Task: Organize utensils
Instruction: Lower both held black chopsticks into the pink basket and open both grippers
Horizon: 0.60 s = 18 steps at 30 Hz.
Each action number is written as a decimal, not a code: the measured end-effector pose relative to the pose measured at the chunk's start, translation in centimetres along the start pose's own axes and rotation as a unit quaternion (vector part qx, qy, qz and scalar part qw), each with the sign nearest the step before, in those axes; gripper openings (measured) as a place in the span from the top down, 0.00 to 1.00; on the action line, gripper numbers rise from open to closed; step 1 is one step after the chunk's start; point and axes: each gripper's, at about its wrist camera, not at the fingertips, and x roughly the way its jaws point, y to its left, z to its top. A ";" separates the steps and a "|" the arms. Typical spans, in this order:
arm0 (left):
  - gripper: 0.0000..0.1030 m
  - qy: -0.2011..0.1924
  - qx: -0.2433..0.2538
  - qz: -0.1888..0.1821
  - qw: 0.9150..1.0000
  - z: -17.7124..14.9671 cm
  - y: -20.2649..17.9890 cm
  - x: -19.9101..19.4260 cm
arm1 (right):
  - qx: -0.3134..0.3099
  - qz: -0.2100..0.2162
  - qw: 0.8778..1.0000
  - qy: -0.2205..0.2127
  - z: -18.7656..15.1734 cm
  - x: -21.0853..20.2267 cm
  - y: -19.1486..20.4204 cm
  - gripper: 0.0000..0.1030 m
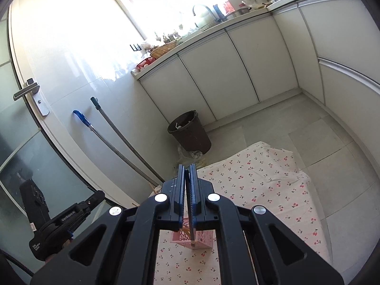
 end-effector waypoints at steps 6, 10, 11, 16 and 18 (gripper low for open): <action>0.90 0.072 -0.047 0.048 0.995 -1.7 3.9 4.0 | 0.004 0.001 1.000 0.009 -0.4 1.8 0.6 0.96; 0.80 0.035 -0.085 0.070 0.993 -1.1 6.1 0.9 | 0.007 -0.003 1.000 0.010 -0.6 2.6 0.9 0.96; 0.78 0.022 -0.095 0.072 0.993 -0.9 6.6 -0.1 | 0.008 -0.004 1.000 0.010 -0.6 2.8 1.1 0.96; 0.66 0.007 -0.131 0.056 0.990 -0.4 7.8 -2.5 | 0.007 -0.014 1.000 0.002 -1.0 4.1 1.5 0.96; 0.66 0.007 -0.127 0.058 0.990 -0.3 7.8 -2.7 | 0.010 -0.018 1.000 0.000 -1.3 5.0 1.5 0.96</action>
